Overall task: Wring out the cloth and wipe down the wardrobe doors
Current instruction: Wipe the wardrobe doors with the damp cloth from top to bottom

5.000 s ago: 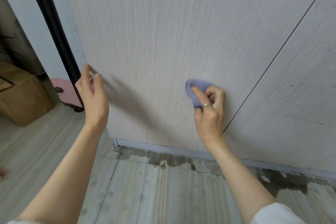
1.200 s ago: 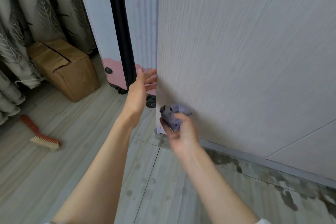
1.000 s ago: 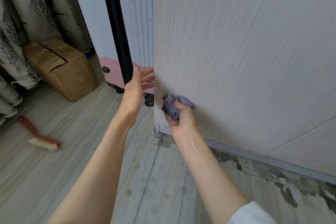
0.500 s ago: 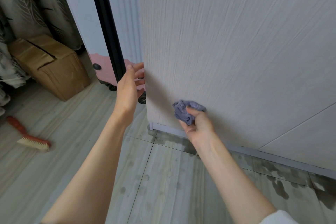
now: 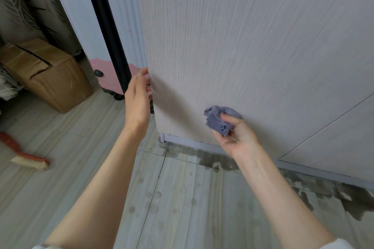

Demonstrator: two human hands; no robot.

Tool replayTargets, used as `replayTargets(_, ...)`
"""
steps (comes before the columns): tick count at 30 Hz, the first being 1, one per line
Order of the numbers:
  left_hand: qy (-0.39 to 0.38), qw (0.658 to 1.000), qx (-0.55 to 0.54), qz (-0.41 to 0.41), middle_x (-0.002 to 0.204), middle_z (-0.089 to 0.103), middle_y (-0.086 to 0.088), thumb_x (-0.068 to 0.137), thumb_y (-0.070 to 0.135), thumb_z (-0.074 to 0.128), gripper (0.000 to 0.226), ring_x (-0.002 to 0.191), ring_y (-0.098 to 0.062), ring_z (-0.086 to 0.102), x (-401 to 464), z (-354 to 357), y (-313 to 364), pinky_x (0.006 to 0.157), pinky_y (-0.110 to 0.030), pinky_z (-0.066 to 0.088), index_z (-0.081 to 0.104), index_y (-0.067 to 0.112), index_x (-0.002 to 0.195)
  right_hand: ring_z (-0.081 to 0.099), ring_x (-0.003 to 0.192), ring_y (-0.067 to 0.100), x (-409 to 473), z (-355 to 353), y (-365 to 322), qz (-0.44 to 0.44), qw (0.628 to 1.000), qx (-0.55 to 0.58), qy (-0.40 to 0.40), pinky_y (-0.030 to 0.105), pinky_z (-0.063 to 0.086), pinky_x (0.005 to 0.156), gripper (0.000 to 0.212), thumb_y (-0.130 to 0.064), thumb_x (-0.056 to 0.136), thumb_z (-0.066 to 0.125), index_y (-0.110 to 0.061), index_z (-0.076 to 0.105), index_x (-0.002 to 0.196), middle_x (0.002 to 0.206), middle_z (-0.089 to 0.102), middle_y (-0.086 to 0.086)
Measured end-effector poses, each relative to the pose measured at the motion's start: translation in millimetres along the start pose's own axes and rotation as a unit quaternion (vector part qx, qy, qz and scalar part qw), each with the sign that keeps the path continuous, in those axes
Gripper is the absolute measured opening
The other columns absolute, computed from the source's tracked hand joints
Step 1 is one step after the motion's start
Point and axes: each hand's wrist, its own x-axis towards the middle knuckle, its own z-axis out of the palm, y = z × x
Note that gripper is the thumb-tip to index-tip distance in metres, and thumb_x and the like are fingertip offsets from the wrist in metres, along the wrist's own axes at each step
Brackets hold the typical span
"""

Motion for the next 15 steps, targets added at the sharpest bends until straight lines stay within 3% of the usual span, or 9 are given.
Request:
replayTargets(3,0.01,1.0,0.014,0.021,0.096,0.055,0.005,0.095,0.039,0.03,0.025,0.092,-0.013,0.052,-2,5,-6,0.094,-0.033,0.043,0.055,0.04,0.097,0.064,0.044,0.017,25,-15,23,0.042,0.998,-0.048,0.014,0.022,0.049,0.037,0.021,0.013,0.088,0.047,-0.001,0.057,0.076,0.067,0.067,0.014)
replayTargets(5,0.011,0.999,0.034,0.024,0.119,0.053,0.0,0.089,0.048,0.031,0.031,0.111,-0.018,0.051,-2,5,-11,0.104,-0.039,0.041,0.051,0.041,0.111,0.063,0.052,0.02,55,-31,48,0.054,0.993,-0.086,0.052,0.022,0.048,0.038,0.017,0.012,0.085,0.048,-0.003,0.056,0.083,0.088,0.06,0.016)
replayTargets(7,0.006,0.999,0.042,0.023,0.131,0.049,0.002,0.088,0.051,0.03,0.034,0.121,-0.016,0.046,-3,4,-15,0.108,-0.041,0.037,0.047,0.044,0.118,0.054,0.058,0.02,74,-38,68,0.065,0.987,-0.124,0.085,0.022,0.045,0.039,0.019,0.012,0.085,0.045,-0.005,0.052,0.091,0.094,0.053,0.015)
replayTargets(9,-0.004,0.999,0.049,0.02,0.136,0.046,0.003,0.088,0.053,0.03,0.041,0.127,-0.014,0.042,-4,3,-15,0.11,-0.041,0.033,0.044,0.042,0.125,0.044,0.05,0.018,84,-42,80,0.081,0.985,-0.119,0.095,0.016,0.036,0.034,0.026,0.017,0.083,0.039,-0.006,0.052,0.087,0.092,0.051,0.016)
replayTargets(12,-0.01,1.0,0.021,-0.001,0.136,0.049,-0.002,0.094,0.047,0.032,0.042,0.127,-0.015,0.045,-3,1,-12,0.11,-0.04,0.035,0.047,0.033,0.131,0.042,0.051,0.021,86,-41,88,0.104,0.984,-0.1,0.102,0.015,0.036,0.035,0.028,0.016,0.085,0.038,-0.004,0.054,0.076,0.074,0.054,0.012)
replayTargets(15,-0.018,1.0,-0.002,-0.019,0.133,0.053,-0.002,0.101,0.035,0.031,0.035,0.122,-0.014,0.05,-2,-2,-7,0.109,-0.038,0.038,0.049,0.028,0.131,0.035,0.043,0.015,84,-26,97,0.115,0.989,-0.081,0.043,0.015,0.029,0.034,0.035,0.018,0.086,0.032,-0.007,0.05,0.069,0.07,0.047,0.009)
